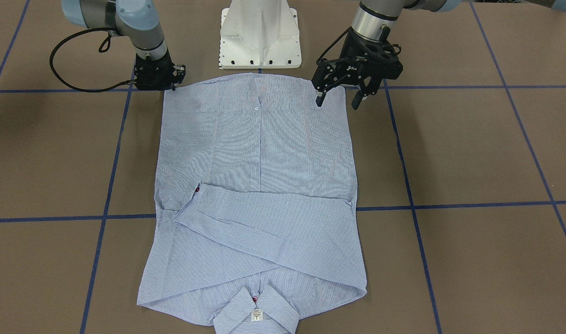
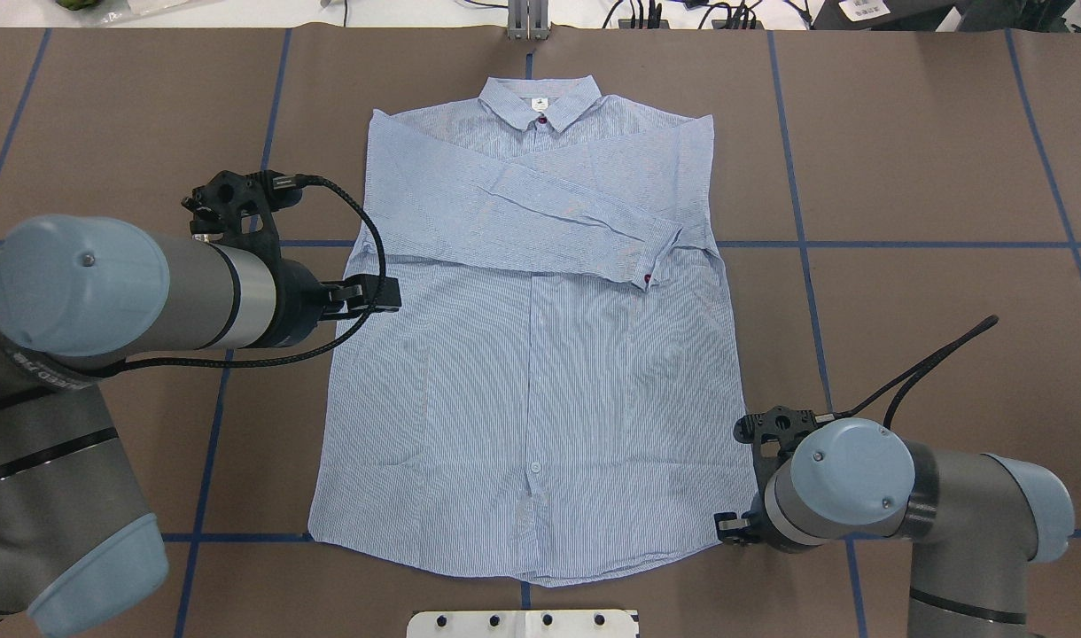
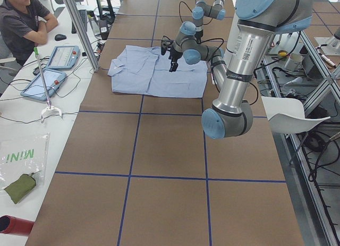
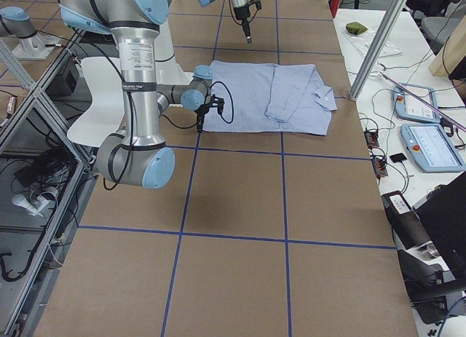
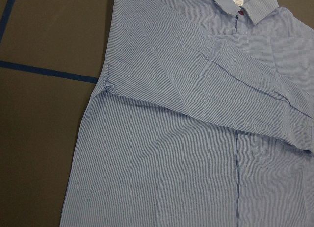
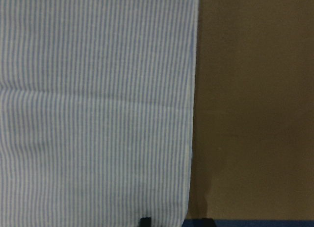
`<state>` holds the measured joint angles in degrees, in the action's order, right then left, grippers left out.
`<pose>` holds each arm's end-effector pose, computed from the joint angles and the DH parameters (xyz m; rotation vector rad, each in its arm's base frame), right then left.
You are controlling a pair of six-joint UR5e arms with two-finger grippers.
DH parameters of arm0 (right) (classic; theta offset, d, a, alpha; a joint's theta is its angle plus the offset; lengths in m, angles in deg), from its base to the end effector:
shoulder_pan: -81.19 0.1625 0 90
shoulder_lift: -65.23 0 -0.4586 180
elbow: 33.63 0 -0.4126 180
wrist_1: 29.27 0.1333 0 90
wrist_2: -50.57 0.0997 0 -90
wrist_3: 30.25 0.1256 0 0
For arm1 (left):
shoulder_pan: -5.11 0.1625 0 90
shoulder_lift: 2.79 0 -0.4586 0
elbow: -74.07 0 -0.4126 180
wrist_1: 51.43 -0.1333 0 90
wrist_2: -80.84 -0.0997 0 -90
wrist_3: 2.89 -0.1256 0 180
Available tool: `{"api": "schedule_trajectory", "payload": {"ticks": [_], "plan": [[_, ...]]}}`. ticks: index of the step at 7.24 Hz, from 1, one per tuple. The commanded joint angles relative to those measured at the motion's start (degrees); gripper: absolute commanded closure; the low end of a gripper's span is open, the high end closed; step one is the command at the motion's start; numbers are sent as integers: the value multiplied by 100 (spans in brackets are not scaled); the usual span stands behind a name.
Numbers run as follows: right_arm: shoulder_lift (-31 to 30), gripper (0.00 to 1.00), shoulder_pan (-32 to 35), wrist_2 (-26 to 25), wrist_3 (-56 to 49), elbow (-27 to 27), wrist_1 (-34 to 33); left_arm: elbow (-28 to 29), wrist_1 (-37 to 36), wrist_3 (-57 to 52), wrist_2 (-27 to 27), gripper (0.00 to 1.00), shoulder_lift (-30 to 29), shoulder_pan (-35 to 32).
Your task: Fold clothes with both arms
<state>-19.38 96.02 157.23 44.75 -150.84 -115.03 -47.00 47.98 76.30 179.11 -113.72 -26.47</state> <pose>-0.4996 -0.2329 0.4333 -0.1069 -0.6891 -0.0963 0.4292 -0.3991 0.2376 0.2661 1.0474 -0.2493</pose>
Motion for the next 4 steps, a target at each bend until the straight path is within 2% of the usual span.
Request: {"api": "schedule_trajectory", "payload": {"ticks": [1,2,4], "plan": [[-2,89,2,4,-3,-4,-2,-4,0,0,-62,0,-17,-7],[-2,100,2,4,-12,-13,-2,5,-9,0,-63,0,-17,-7],[42,100,11,327,-29,-75,16,14,0,-9,-63,0,0,-7]]}}
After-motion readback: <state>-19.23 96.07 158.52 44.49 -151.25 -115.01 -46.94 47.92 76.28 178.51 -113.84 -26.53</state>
